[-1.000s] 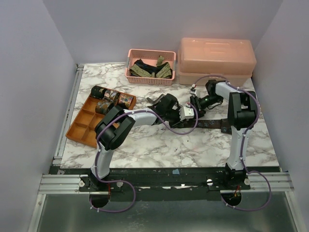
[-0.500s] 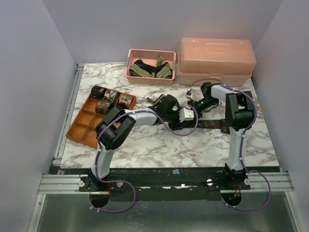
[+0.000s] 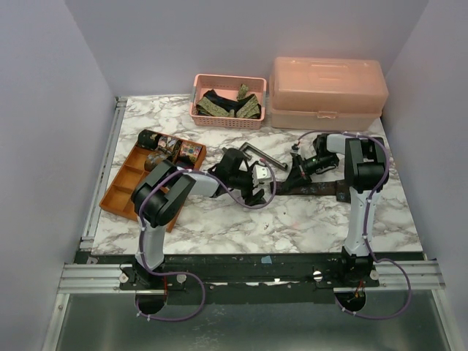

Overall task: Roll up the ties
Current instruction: Roll the tie at the center of the board.

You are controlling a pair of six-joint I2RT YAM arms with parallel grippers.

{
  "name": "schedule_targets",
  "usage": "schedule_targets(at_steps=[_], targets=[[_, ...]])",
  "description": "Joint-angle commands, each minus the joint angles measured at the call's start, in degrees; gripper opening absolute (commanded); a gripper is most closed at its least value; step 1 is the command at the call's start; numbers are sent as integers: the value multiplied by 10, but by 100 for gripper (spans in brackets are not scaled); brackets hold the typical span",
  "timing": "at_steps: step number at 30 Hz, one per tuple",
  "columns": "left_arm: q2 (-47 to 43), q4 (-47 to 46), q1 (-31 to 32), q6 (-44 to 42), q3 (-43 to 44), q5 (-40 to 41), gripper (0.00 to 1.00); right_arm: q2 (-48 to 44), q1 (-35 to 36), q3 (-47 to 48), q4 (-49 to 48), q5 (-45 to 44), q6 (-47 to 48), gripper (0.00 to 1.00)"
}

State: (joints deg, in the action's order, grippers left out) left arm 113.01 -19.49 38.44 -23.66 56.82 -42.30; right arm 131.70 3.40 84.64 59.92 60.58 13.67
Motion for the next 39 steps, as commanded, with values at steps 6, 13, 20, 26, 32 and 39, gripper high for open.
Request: schedule_targets(at_steps=[6, 13, 20, 26, 32, 39], targets=[[57, -110, 41, 86, 7, 4, 79, 42, 27, -29, -42, -59, 45, 1], [68, -86, 52, 74, 13, 52, 73, 36, 45, -29, -43, -51, 48, 1], [40, -87, 47, 70, -30, 80, 80, 19, 49, -52, -35, -47, 56, 1], [41, -48, 57, -4, -16, 55, 64, 10, 74, -60, -42, -32, 52, 1], [51, 47, 57, -5, 33, 69, 26, -2, 74, -30, -26, -37, 46, 5], [49, 136, 54, -22, 22, 85, 17, -50, 9, 52, 84, -89, 117, 38]])
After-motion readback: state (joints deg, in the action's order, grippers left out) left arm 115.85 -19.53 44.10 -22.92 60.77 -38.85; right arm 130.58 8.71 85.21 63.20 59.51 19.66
